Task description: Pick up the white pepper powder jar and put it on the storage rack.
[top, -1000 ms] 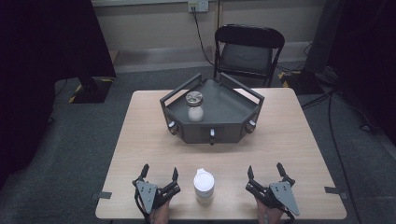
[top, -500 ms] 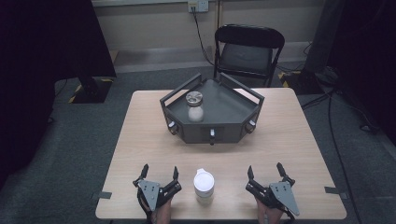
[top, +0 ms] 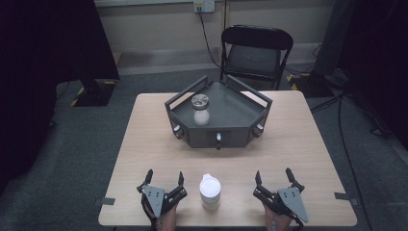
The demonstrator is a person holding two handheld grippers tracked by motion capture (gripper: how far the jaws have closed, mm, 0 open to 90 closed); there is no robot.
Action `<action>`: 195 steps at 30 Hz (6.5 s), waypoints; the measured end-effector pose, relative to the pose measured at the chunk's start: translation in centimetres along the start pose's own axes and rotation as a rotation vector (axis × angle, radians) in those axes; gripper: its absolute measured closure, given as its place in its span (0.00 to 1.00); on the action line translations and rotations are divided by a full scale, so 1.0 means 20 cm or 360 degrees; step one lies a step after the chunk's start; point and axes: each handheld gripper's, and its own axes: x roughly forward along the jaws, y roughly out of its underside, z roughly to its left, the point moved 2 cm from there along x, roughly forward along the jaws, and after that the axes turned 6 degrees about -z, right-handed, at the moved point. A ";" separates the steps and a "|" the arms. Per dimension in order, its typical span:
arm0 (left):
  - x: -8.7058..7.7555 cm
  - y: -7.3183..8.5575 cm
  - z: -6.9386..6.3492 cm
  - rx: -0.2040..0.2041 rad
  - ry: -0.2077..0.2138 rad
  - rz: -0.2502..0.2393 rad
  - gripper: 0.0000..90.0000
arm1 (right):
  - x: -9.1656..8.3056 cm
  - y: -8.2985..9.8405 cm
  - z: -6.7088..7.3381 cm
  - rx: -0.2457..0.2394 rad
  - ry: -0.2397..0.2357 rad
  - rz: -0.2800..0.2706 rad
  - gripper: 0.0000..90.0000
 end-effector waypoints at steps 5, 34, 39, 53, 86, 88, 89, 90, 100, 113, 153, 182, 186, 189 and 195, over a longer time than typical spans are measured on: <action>0.00 0.00 0.00 0.0000 -0.0001 0.0001 0.00 | 0.00 0.00 -0.02 0.0004 -0.0040 0.0005 0.00; 0.00 0.00 0.00 0.0001 -0.0007 0.0001 0.00 | -0.01 -0.29 0.23 0.0022 -0.0546 -0.0206 0.00; 0.00 0.00 0.00 0.0001 -0.0003 0.0001 0.00 | -0.02 -0.30 0.27 0.0010 -0.0626 -0.0227 0.00; 0.00 0.00 0.00 0.0001 -0.0003 0.0001 0.00 | -0.04 -0.21 0.36 0.0010 -0.0765 -0.0139 0.04; 0.00 0.00 0.00 0.0000 -0.0003 0.0000 0.00 | -0.02 -0.16 0.36 0.0039 -0.0849 0.0079 0.33; 0.00 0.00 0.00 0.0001 -0.0003 0.0000 0.00 | -0.02 -0.16 0.36 0.0040 -0.0852 0.0079 0.33; 0.00 0.00 0.00 0.0001 -0.0003 0.0000 0.00 | -0.02 -0.16 0.36 0.0042 -0.0852 0.0080 0.34; 0.00 0.00 0.00 0.0000 -0.0003 0.0000 0.00 | -0.02 -0.16 0.36 0.0043 -0.0852 0.0081 0.34; 0.00 0.00 0.00 0.0000 -0.0003 0.0000 0.00 | -0.02 -0.17 0.35 0.0046 -0.0852 0.0083 0.34; 0.00 0.00 0.00 0.0001 -0.0003 0.0000 0.00 | 0.01 -0.22 0.32 0.0068 -0.0874 0.0106 0.34; 0.00 0.00 0.00 0.0000 -0.0003 0.0001 0.00 | 0.30 -0.44 0.17 0.0079 -0.0893 0.0138 0.34; 0.00 0.00 0.00 0.0000 -0.0003 0.0001 0.01 | 0.66 -0.77 0.14 0.0020 -0.0761 0.0058 0.34; 0.00 0.00 0.00 0.0000 -0.0004 0.0001 0.01 | 0.73 -0.79 0.13 0.0038 -0.0720 0.0079 0.34; 0.00 0.00 0.00 0.0000 -0.0004 0.0001 0.01 | 0.76 -0.80 0.15 0.0023 -0.0678 0.0097 0.34; 0.00 0.00 0.00 0.0001 -0.0004 0.0002 0.01 | 0.84 -0.81 0.18 0.0066 -0.0610 0.0131 0.34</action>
